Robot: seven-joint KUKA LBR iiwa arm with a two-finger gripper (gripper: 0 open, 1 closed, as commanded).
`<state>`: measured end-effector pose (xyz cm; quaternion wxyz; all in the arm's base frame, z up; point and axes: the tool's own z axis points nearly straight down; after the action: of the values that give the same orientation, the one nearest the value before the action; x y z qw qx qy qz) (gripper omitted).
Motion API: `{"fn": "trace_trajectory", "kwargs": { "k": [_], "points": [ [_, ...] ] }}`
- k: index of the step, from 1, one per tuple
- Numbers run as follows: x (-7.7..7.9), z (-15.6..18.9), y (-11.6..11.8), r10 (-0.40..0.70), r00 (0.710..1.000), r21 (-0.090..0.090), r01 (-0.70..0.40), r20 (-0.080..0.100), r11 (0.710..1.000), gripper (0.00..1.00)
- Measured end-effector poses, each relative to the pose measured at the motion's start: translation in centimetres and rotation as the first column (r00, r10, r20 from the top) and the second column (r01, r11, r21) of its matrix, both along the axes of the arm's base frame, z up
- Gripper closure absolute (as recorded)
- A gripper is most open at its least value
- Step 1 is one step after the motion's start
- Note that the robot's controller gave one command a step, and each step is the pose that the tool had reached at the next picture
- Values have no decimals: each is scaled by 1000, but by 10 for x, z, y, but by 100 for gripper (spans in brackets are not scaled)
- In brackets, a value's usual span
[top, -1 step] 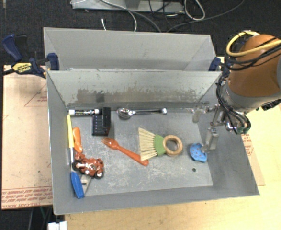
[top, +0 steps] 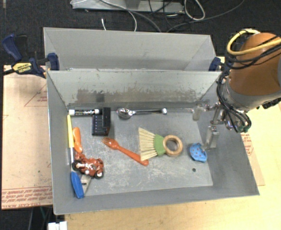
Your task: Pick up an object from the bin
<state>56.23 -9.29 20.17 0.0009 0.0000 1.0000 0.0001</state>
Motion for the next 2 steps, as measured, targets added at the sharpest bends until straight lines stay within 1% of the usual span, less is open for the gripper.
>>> {"fn": "trace_trajectory", "kwargs": {
  "k": [1, 2],
  "points": [
    [3, -76, -31, 101, 995, -1, -101, 4, 995, 0],
    [-14, -74, -56, 140, 990, -1, -140, 10, 990, 0]
  ]
}}
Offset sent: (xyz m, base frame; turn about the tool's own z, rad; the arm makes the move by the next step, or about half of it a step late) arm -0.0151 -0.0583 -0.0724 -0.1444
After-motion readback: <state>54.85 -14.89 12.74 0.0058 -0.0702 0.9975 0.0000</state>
